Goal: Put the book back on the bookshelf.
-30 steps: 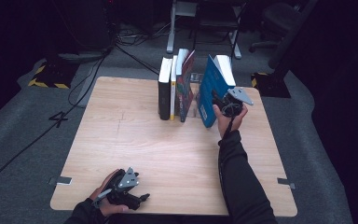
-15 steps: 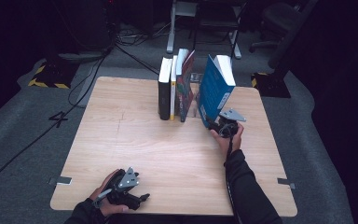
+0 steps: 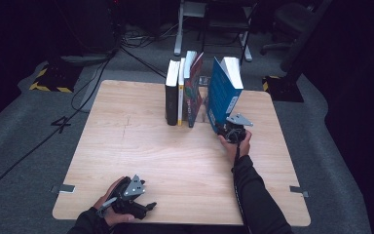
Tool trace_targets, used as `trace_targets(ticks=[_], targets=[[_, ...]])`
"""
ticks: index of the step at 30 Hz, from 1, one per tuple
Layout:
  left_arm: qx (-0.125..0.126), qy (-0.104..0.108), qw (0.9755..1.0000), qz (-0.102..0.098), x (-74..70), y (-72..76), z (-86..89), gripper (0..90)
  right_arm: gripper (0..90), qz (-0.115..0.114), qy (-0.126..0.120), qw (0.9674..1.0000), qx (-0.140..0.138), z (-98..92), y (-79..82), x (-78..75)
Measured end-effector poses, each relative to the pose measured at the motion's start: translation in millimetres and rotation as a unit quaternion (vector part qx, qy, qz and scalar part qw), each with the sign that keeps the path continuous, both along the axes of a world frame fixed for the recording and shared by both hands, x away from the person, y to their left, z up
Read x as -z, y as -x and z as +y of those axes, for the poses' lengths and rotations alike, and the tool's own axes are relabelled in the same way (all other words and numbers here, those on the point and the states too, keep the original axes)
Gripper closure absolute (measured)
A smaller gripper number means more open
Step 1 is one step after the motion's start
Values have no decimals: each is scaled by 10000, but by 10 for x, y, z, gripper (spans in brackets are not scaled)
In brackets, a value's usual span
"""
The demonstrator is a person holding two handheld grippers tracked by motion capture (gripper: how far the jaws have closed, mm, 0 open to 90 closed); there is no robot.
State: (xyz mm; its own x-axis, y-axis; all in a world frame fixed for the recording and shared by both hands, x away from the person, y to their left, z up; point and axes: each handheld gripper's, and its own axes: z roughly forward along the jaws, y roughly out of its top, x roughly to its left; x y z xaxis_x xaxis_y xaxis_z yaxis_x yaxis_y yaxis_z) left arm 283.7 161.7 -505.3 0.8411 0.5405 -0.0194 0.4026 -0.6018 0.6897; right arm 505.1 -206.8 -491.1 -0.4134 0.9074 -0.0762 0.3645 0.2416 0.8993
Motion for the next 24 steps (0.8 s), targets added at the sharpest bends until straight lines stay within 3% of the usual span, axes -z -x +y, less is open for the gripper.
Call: trace_targets(ticks=[11, 17, 24], targets=[[-9, 8, 10000, 1, 1, 0, -3, 147, 608, 22, -55, 9997, 216, 84, -122, -20], [-4, -2, 10000, -2, 0, 1, -2, 147, 599, 78, -199, 9993, 301, 88, -151, -15], [-7, 15, 10000, 0, 2, 0, -4, 147, 570, 67, 45, 9999, 126, 49, -134, -147]])
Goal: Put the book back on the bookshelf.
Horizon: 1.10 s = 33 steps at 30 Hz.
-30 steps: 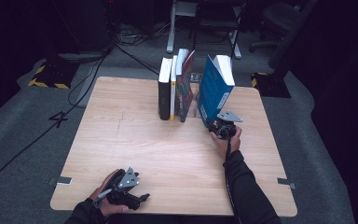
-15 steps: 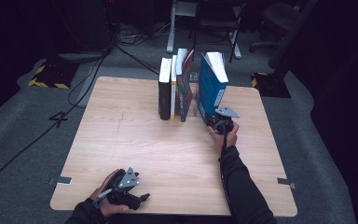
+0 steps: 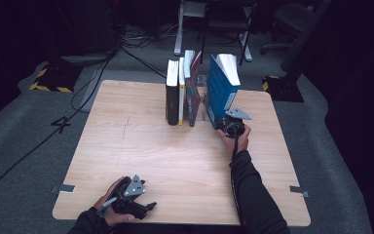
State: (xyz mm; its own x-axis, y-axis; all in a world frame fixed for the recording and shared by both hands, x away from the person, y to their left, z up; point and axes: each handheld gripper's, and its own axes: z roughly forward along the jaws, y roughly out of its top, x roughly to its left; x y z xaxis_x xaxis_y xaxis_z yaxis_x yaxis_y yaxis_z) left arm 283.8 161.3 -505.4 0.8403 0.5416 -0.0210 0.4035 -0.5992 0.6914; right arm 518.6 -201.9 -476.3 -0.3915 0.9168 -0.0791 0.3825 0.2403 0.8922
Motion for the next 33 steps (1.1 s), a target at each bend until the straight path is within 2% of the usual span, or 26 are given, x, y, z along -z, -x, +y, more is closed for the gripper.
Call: trace_targets(ticks=[5, 13, 17, 19, 23, 33], targets=[[3, -3, 10000, -2, 0, -1, -1, 147, 550, -63, 117, 9999, -86, -22, 43, -139], [30, -15, 10000, 6, -1, -14, -7, 142, 487, 42, 365, 9987, -360, -67, 125, -296], [36, -13, 10000, 8, -1, -16, -6, 141, 428, 100, 613, 9960, -635, -108, 219, -389], [35, -13, 10000, 8, -1, -16, -7, 141, 416, 123, 655, 9954, -692, -113, 238, -405], [37, -14, 10000, 7, -1, -17, -7, 141, 370, 231, 876, 9914, -949, -113, 321, -465], [39, -14, 10000, 6, -1, -18, -7, 141, 339, 274, 924, 9877, -1229, -200, 491, -573]])
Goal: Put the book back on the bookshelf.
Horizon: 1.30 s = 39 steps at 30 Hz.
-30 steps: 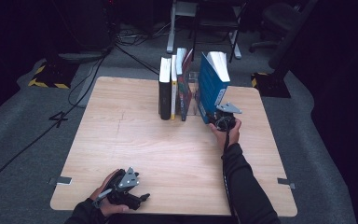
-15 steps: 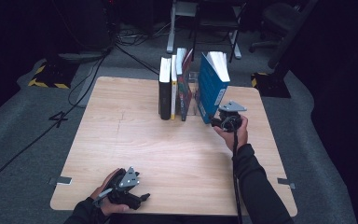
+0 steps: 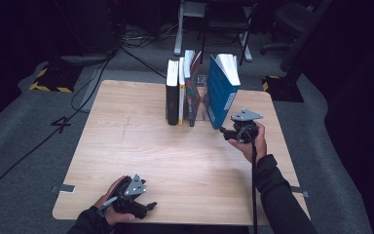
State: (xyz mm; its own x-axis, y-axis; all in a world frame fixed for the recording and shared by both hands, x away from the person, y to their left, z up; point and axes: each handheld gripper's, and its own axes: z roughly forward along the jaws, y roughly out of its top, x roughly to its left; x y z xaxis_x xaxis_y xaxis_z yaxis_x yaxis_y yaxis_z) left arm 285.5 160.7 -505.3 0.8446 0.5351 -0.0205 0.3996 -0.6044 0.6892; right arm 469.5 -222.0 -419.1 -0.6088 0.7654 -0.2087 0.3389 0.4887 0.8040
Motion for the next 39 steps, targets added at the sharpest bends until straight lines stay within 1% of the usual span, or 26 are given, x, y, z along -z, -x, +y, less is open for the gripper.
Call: trace_targets(ticks=[2, 4, 7, 9, 14, 16, 17, 18, 19, 20, 22, 25, 26, 27, 30, 33, 35, 39], targets=[[0, 1, 10000, 0, 0, 0, 0, 141, 332, 14, 49, 10000, -81, -8, 36, -13], [1, 0, 10000, -1, 0, 0, 0, 141, 318, 97, 63, 9998, -153, -21, 67, -28], [1, 1, 10000, -1, 0, 0, 0, 141, 318, 92, 71, 9997, -217, -47, 112, -57], [0, 1, 10000, -1, 0, 0, 0, 141, 318, 64, 133, 9995, -264, -58, 153, -73], [-1, -4, 10000, -4, 0, -1, 0, 141, 316, 89, 237, 9988, -415, -76, 251, -87], [1, 1, 10000, -1, 0, -1, 0, 141, 322, 103, 311, 9985, -434, -89, 295, -90], [-4, -1, 10000, -4, 0, -1, 0, 141, 329, 99, 387, 9982, -451, -95, 314, -91], [-3, 4, 10000, -2, 1, -1, -1, 141, 328, 108, 433, 9979, -468, -99, 328, -90], [-2, 3, 10000, -2, 0, -1, 0, 141, 326, 173, 441, 9976, -514, -108, 343, -91], [0, 4, 10000, -1, 1, -2, -1, 141, 329, 189, 421, 9975, -535, -120, 361, -91], [-5, 5, 10000, -1, 1, -2, -1, 141, 329, 130, 519, 9970, -562, -143, 415, -91], [-5, 3, 10000, -3, 1, -3, -1, 141, 328, 125, 560, 9966, -591, -175, 481, -79], [-5, 3, 10000, -3, 1, -3, -1, 141, 328, 125, 560, 9966, -591, -175, 481, -79], [-15, 10, 10000, -2, 1, -2, -2, 141, 325, 127, 588, 9962, -631, -207, 532, -70], [-20, 12, 10000, 0, 1, -3, -3, 141, 325, 120, 611, 9959, -648, -251, 592, -61], [-21, 11, 10000, -2, 1, -3, -3, 141, 324, 121, 620, 9959, -649, -289, 644, -54], [-21, 11, 10000, -2, 1, -3, -3, 141, 324, 133, 586, 9958, -688, -317, 685, -48], [-20, 9, 10000, -2, 1, -3, -3, 142, 324, 163, 600, 9953, -742, -381, 768, -13]])
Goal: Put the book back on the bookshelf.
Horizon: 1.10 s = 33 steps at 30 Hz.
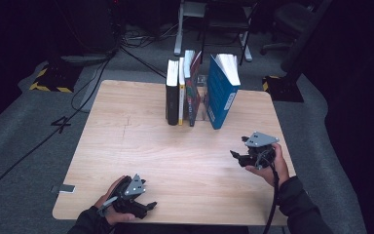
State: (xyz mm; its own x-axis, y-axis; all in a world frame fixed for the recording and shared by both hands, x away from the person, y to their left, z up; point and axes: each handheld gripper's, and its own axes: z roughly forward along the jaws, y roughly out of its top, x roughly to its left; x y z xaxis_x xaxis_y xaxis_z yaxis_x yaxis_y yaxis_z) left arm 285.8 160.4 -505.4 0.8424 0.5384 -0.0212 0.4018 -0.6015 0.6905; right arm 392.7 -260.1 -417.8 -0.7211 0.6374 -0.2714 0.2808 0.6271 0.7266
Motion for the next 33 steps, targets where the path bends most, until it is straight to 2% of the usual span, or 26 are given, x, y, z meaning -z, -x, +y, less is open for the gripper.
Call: trace_targets(ticks=[10, 17, 22, 28, 33], targets=[[-4, -4, 10000, 0, -1, -1, 0, 142, 323, -5, 56, 10000, -62, -136, 197, 60], [-31, -6, 10000, -15, -1, 2, 3, 145, 318, 106, 222, 9996, -109, -275, 334, 220], [-42, -8, 10000, -15, -1, 0, 2, 145, 321, 188, 215, 9996, -89, -387, 401, 328], [-55, -8, 10000, -13, -1, 1, 2, 145, 318, 361, 2, 9993, -35, -617, 494, 507], [-59, -7, 10000, -11, -2, 1, 3, 145, 312, 465, -259, 9985, 151, -825, 569, 625]])
